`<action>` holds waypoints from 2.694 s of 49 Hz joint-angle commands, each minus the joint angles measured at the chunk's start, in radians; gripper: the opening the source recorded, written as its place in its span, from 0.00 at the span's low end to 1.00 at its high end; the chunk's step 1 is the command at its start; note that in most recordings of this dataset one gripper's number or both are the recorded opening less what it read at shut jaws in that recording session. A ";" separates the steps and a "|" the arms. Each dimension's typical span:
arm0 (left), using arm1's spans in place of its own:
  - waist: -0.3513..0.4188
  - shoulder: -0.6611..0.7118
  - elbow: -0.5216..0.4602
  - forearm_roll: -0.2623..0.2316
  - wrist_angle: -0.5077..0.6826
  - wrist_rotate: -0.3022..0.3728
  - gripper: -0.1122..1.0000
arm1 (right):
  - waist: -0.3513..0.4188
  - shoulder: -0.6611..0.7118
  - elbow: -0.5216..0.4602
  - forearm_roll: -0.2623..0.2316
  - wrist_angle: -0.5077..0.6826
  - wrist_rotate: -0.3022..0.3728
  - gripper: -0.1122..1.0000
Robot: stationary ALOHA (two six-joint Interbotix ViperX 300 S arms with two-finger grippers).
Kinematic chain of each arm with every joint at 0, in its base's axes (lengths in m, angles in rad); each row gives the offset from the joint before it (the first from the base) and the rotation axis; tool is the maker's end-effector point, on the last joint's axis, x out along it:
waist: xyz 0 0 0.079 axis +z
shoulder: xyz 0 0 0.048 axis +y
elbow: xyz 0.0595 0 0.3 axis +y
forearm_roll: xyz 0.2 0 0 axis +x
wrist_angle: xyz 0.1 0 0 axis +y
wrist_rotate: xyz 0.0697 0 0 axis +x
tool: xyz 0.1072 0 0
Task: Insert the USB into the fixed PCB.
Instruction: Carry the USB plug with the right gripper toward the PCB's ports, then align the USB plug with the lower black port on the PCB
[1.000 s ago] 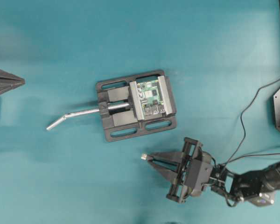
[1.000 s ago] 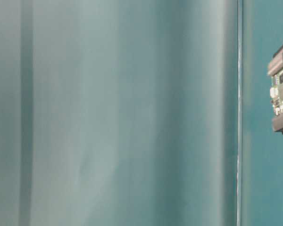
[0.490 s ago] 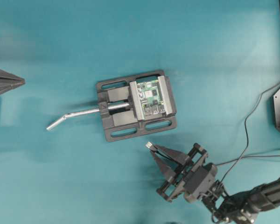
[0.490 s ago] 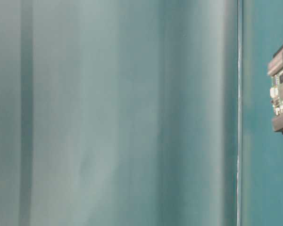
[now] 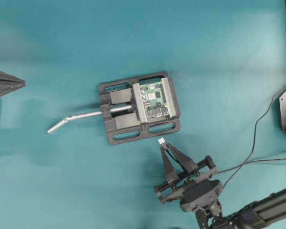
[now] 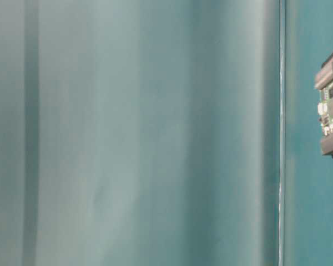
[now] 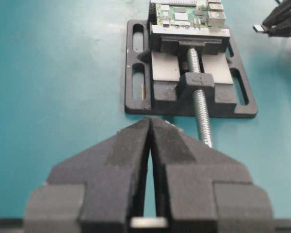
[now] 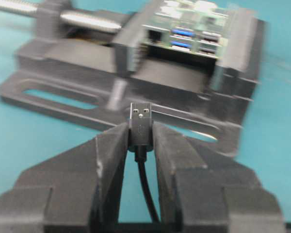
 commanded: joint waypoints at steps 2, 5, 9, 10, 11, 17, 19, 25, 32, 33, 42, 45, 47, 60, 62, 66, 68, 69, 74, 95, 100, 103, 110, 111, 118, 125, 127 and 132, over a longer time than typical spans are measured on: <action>0.003 0.006 -0.028 0.002 -0.003 0.005 0.10 | 0.000 0.003 -0.060 0.040 -0.057 -0.003 0.29; 0.003 0.008 -0.028 0.003 -0.003 0.005 0.10 | -0.005 0.017 -0.081 0.048 -0.069 -0.003 0.29; 0.003 0.008 -0.028 0.003 -0.003 0.005 0.10 | -0.011 0.035 -0.104 0.052 -0.072 -0.003 0.29; 0.003 0.006 -0.028 0.002 -0.003 0.005 0.10 | -0.011 0.038 -0.110 0.054 -0.074 -0.003 0.29; 0.003 0.006 -0.028 0.003 -0.003 0.005 0.10 | -0.012 0.040 -0.115 0.055 -0.074 -0.003 0.29; 0.003 0.008 -0.029 0.003 -0.003 0.005 0.10 | -0.017 0.051 -0.137 0.064 -0.083 -0.003 0.29; 0.003 0.006 -0.028 0.002 -0.003 0.005 0.10 | -0.020 0.051 -0.141 0.067 -0.089 -0.003 0.29; 0.003 0.008 -0.028 0.002 -0.003 0.005 0.10 | -0.025 0.055 -0.146 0.069 -0.114 0.000 0.29; 0.005 0.006 -0.028 0.002 -0.003 0.005 0.10 | -0.025 0.058 -0.147 0.069 -0.120 0.006 0.29; 0.003 0.006 -0.028 0.003 -0.003 0.005 0.10 | -0.025 0.058 -0.147 0.069 -0.118 0.008 0.29; 0.003 0.006 -0.028 0.002 -0.003 0.005 0.10 | -0.025 0.069 -0.149 0.071 -0.129 0.043 0.29; 0.003 0.008 -0.028 0.003 -0.003 0.005 0.10 | -0.025 0.071 -0.149 0.071 -0.141 0.054 0.29; 0.003 0.008 -0.029 0.003 -0.003 0.005 0.10 | -0.026 0.071 -0.147 0.071 -0.150 0.055 0.29; 0.003 0.008 -0.028 0.003 -0.003 0.005 0.10 | -0.032 0.071 -0.149 0.071 -0.160 0.057 0.29; 0.003 0.008 -0.029 0.003 -0.003 0.005 0.10 | -0.032 0.071 -0.147 0.069 -0.161 0.057 0.29; 0.003 0.006 -0.028 0.003 -0.003 0.005 0.10 | -0.034 0.071 -0.149 0.069 -0.161 0.057 0.29; 0.003 0.008 -0.028 0.002 -0.003 0.005 0.10 | -0.035 0.071 -0.149 0.069 -0.161 0.057 0.29; 0.003 0.008 -0.028 0.002 -0.003 0.005 0.10 | -0.037 0.069 -0.149 0.071 -0.161 0.057 0.29; 0.003 0.008 -0.028 0.003 -0.003 0.005 0.10 | -0.043 0.067 -0.150 0.077 -0.161 0.057 0.29; 0.003 0.006 -0.028 0.003 -0.003 0.005 0.10 | -0.060 0.052 -0.150 0.110 -0.161 0.052 0.29; 0.003 0.006 -0.028 0.002 -0.003 0.005 0.10 | -0.061 0.049 -0.150 0.110 -0.161 0.052 0.29; 0.003 0.006 -0.028 0.003 -0.003 0.005 0.10 | -0.061 0.046 -0.150 0.109 -0.163 0.051 0.29; 0.003 0.006 -0.028 0.003 -0.003 0.005 0.10 | -0.069 0.032 -0.146 0.104 -0.167 0.046 0.29; 0.003 0.006 -0.028 0.003 -0.003 0.005 0.10 | -0.071 0.031 -0.146 0.104 -0.167 0.046 0.29; 0.003 0.006 -0.029 0.002 -0.003 0.005 0.10 | -0.077 0.020 -0.140 0.101 -0.169 0.044 0.29; 0.003 0.006 -0.028 0.003 -0.003 0.005 0.10 | -0.083 0.015 -0.137 0.100 -0.169 0.044 0.29; 0.003 0.008 -0.028 0.002 -0.003 0.005 0.10 | -0.084 0.014 -0.135 0.097 -0.169 0.044 0.29; 0.003 0.008 -0.028 0.003 -0.003 0.005 0.10 | -0.091 0.008 -0.124 0.087 -0.169 0.044 0.29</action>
